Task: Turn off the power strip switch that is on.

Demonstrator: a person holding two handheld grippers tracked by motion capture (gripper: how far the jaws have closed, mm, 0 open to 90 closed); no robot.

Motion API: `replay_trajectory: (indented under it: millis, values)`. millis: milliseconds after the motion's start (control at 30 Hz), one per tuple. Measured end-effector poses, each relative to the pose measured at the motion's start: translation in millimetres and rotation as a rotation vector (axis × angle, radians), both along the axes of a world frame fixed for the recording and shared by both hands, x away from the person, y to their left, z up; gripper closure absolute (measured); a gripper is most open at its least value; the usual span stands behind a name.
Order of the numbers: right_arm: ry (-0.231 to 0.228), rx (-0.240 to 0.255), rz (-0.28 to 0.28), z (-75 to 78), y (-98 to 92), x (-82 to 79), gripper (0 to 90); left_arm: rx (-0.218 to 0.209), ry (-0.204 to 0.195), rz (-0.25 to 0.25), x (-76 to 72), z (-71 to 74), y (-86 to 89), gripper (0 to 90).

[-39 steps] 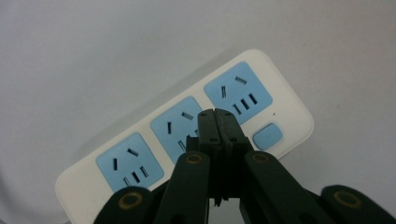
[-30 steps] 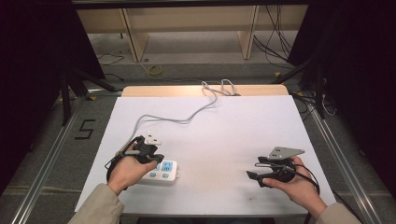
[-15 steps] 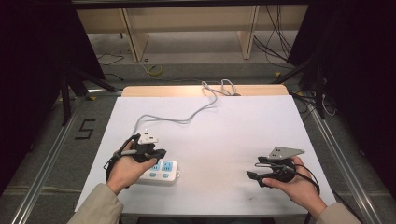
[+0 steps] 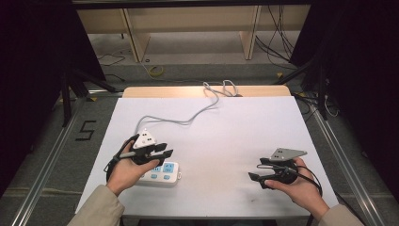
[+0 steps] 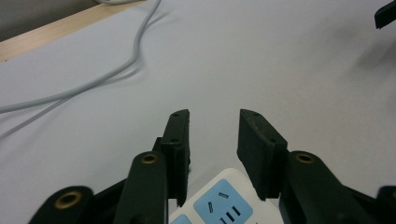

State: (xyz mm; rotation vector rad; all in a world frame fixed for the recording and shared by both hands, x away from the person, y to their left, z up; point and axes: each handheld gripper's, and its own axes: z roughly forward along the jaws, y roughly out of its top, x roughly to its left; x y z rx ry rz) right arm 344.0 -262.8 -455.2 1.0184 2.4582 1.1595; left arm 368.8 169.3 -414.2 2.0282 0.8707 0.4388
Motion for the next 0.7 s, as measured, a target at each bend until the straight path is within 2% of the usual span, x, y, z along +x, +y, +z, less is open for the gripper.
replay_trajectory:
  millis: [67, 167, 367, 567, 700]
  values:
    - [0.000, 0.000, 0.000, 0.0, 0.0, 0.0, 26.1, -0.020, -0.010, -0.003, 0.6, -0.3, 0.7, 58.6]
    - [0.000, 0.000, 0.001, -0.1, 0.0, 0.1, 26.1, -0.027, -0.040, -0.017, 1.8, -1.1, 2.0, 53.1]
    - [0.000, 0.000, 0.000, -0.3, 0.0, 0.2, 25.9, -0.061, -0.061, -0.048, -0.3, -1.2, -1.5, 39.5]
    - [-0.005, 0.004, 0.002, -0.2, -0.2, 0.1, 25.8, -0.090, -0.068, -0.095, -5.7, -4.3, -6.1, 28.1]
    - [-0.007, 0.008, 0.006, -0.2, -0.4, 0.0, 25.7, -0.088, -0.066, -0.127, -11.6, -9.4, -7.8, 22.1]
